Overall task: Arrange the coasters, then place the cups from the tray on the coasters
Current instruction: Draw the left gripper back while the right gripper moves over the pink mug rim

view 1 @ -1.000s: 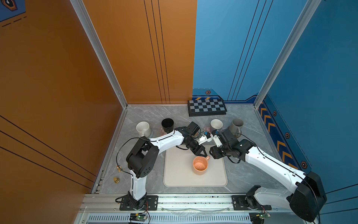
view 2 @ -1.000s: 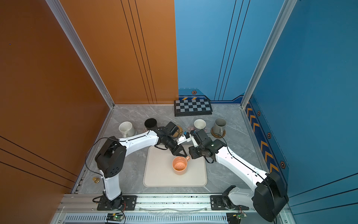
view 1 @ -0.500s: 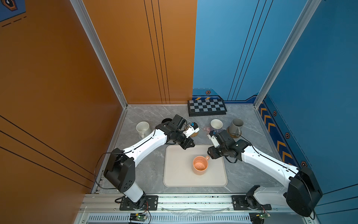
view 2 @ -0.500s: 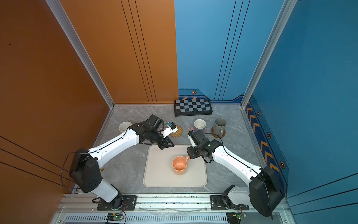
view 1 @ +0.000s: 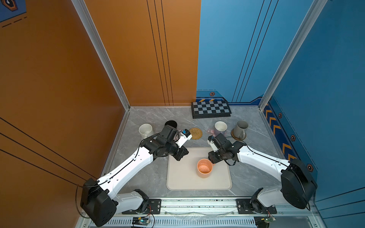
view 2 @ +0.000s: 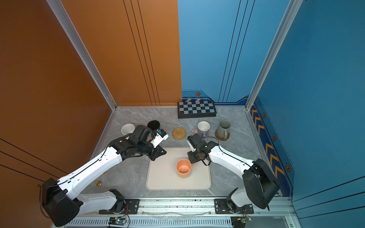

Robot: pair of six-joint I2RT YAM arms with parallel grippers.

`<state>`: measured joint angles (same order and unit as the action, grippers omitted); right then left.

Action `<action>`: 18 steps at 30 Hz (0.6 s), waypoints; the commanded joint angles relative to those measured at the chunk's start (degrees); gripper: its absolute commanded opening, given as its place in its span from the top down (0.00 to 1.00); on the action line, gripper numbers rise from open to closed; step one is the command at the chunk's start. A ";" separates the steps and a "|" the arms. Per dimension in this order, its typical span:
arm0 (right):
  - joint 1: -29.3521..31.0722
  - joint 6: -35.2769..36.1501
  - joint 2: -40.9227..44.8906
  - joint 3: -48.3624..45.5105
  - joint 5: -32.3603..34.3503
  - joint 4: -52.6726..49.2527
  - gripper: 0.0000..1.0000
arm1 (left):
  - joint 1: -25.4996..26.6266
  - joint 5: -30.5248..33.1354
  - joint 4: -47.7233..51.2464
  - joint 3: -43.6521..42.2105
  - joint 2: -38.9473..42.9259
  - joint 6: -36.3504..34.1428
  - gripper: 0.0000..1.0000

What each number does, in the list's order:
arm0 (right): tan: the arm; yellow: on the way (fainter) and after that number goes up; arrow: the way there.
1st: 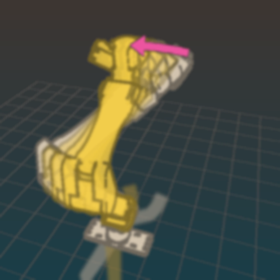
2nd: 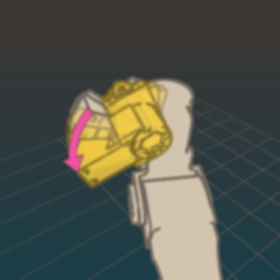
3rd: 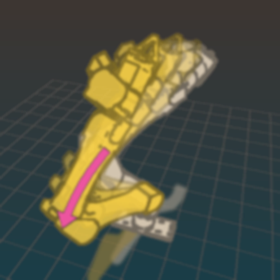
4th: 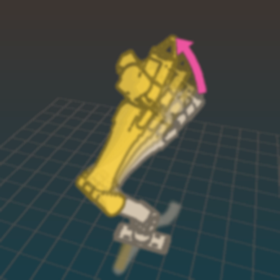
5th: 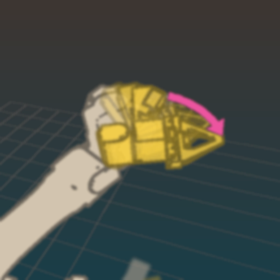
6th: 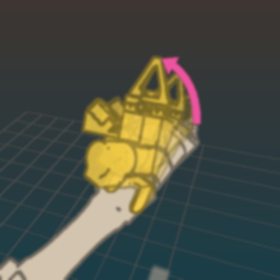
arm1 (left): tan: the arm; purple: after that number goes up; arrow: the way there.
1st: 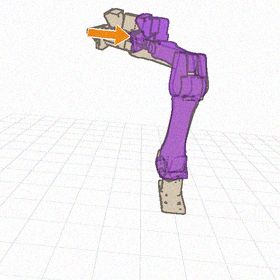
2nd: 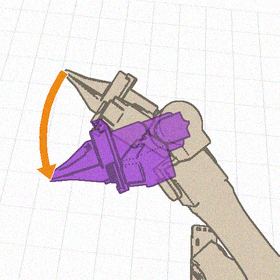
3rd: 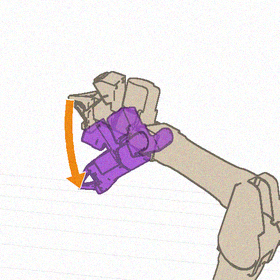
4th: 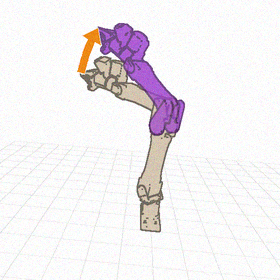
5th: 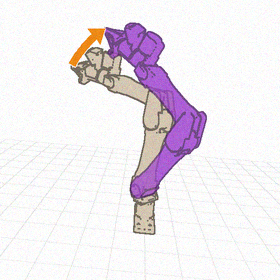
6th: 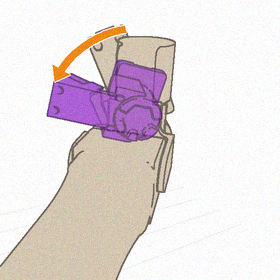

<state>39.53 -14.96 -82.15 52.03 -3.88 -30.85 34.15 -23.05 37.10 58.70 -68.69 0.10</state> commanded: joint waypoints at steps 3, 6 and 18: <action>3.74 -4.09 3.96 -4.05 2.91 -5.09 0.48 | -0.32 1.61 0.88 -2.49 2.96 2.18 0.93; 4.97 -5.87 5.87 -5.46 4.20 -6.84 0.47 | -0.09 1.46 0.87 -2.49 3.47 2.41 0.93; 7.92 -14.27 15.41 -11.57 4.91 -10.77 0.47 | 3.00 2.23 -0.63 -2.80 3.08 3.24 0.93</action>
<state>46.39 -25.89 -68.95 41.93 0.27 -38.00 36.49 -21.61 37.04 56.88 -66.19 2.68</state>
